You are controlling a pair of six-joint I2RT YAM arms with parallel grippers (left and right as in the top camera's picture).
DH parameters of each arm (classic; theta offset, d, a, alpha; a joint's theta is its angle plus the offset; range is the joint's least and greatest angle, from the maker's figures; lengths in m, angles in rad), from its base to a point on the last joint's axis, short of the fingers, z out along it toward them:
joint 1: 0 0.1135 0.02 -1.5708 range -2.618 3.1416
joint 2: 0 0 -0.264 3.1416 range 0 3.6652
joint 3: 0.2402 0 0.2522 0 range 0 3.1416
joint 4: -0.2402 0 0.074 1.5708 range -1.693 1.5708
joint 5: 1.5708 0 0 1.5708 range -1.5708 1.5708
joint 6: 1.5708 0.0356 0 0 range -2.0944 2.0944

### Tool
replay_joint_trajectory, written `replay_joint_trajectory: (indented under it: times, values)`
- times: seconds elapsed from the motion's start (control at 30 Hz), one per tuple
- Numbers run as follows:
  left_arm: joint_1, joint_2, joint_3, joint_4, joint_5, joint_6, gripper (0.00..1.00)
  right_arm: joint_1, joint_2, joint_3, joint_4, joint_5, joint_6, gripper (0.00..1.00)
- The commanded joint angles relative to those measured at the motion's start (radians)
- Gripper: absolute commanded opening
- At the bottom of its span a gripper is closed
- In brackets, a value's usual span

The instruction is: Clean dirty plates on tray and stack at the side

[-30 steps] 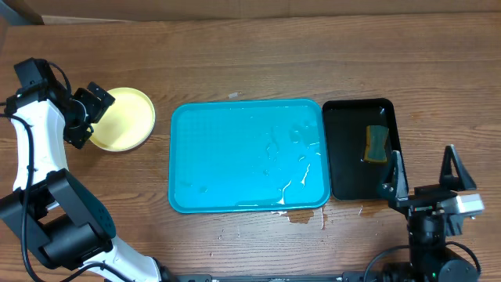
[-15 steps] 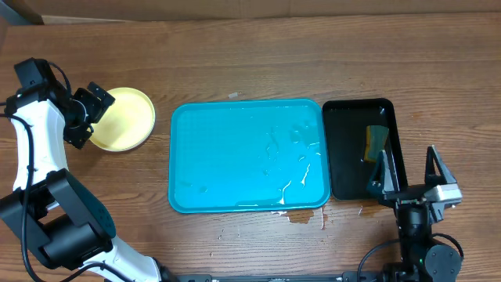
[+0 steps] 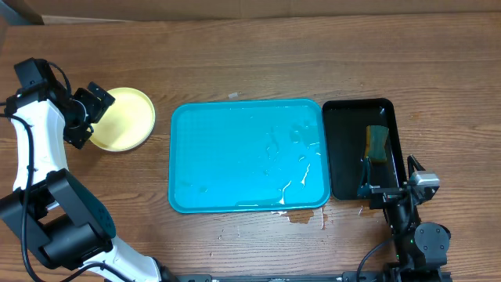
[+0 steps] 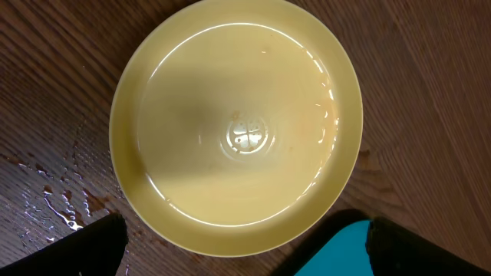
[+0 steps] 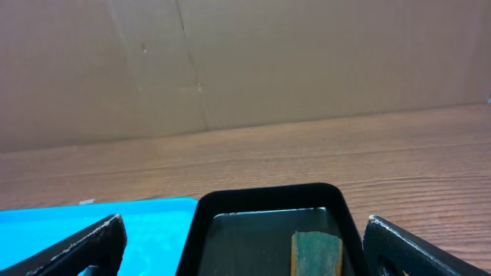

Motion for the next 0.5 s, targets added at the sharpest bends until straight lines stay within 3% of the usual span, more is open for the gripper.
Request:
replay_joint_trajectory:
  times: [0.0,0.47]
  values:
    - [-0.006,0.014,-0.008,0.002,0.011,0.022,1.0,-0.005,-0.01,-0.01,0.005,-0.006,-0.043,1.0]
    - [-0.006,0.014,-0.008,0.002,0.011,0.022,1.0,-0.005,-0.01,-0.01,0.006,-0.008,-0.08,1.0]
